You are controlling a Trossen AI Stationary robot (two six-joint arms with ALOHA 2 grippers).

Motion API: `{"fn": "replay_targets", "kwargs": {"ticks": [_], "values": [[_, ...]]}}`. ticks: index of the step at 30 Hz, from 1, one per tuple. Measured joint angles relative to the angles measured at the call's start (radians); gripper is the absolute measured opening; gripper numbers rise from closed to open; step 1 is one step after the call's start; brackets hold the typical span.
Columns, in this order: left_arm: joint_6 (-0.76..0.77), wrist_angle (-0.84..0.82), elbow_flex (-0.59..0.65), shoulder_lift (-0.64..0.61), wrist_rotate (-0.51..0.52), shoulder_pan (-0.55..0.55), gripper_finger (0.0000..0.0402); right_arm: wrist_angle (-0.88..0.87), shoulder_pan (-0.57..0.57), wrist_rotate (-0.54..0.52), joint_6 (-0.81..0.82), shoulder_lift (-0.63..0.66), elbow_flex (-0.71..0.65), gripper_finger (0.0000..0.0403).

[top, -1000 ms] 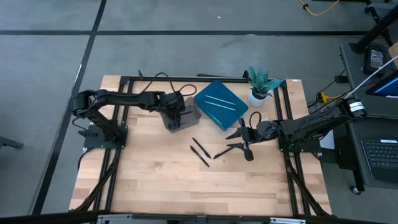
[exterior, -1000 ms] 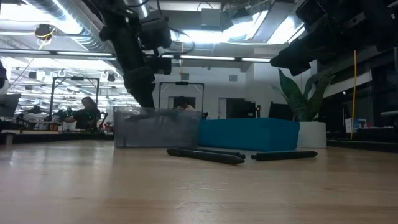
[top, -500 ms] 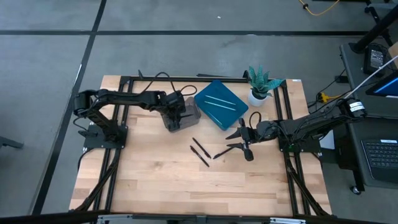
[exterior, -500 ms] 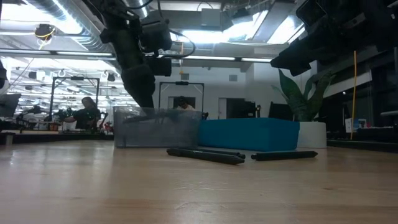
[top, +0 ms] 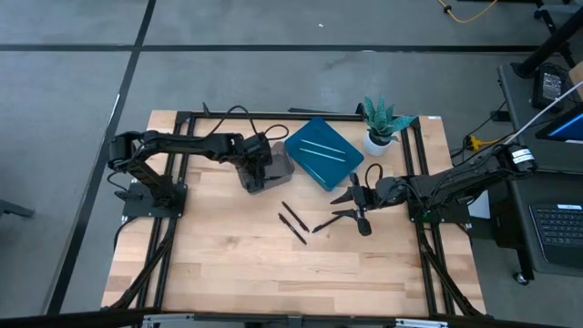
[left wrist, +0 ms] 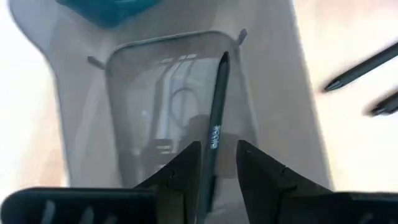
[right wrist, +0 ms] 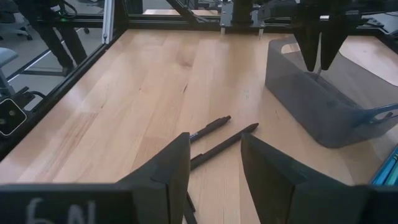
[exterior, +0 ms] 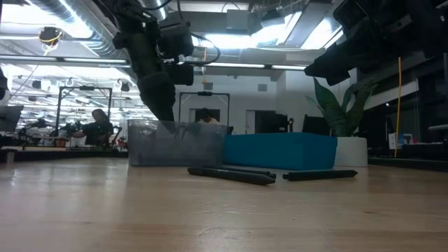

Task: Sort pens & pencils
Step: Put the black pen into the black bin

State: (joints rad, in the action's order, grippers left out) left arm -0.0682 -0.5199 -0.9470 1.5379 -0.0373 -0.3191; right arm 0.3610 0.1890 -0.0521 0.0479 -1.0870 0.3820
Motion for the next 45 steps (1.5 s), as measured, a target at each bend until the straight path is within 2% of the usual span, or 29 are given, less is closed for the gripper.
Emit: {"fn": "replay_targets", "kwargs": {"ticks": [2, 6, 8, 11, 19, 28, 35, 40, 45], "values": [[0.026, 0.017, 0.000, -0.001, -0.055, 0.001, 0.0095, 0.000, 0.000, 0.000, 0.000, 0.000, 0.000, 0.0145], [0.032, 0.087, 0.000, -0.002, -0.226, 0.020, 0.0095, 0.000, 0.000, 0.000, 0.000, 0.000, 0.000, 0.0145], [0.031, 0.140, 0.000, -0.002, -0.273, 0.032, 0.0095, 0.000, 0.000, 0.000, 0.000, 0.000, 0.000, 0.0145], [0.002, 0.127, -0.034, -0.002, -0.272, 0.045, 0.0095, 0.000, 0.000, 0.000, 0.000, 0.000, 0.000, 0.0145], [-0.072, -0.048, -0.241, -0.004, -0.207, 0.055, 0.0096, 0.000, 0.000, 0.000, 0.026, 0.000, 0.000, 0.0145], [-0.153, -0.041, -0.293, -0.070, -0.207, 0.168, 0.0096, -0.021, 0.000, 0.000, 0.022, 0.000, 0.000, 0.0145], [-0.168, 0.151, -0.197, -0.213, -0.207, 0.261, 0.0096, -0.014, 0.013, 0.000, 0.006, 0.000, 0.000, 0.0145], [-0.117, 0.385, -0.013, -0.315, -0.192, 0.307, 0.0096, 0.022, 0.064, 0.000, -0.006, 0.001, -0.001, 0.0145], [-0.084, 0.662, 0.158, -0.347, -0.130, 0.357, 0.0096, 0.045, 0.105, -0.009, -0.007, 0.002, -0.001, 0.0145]]}}
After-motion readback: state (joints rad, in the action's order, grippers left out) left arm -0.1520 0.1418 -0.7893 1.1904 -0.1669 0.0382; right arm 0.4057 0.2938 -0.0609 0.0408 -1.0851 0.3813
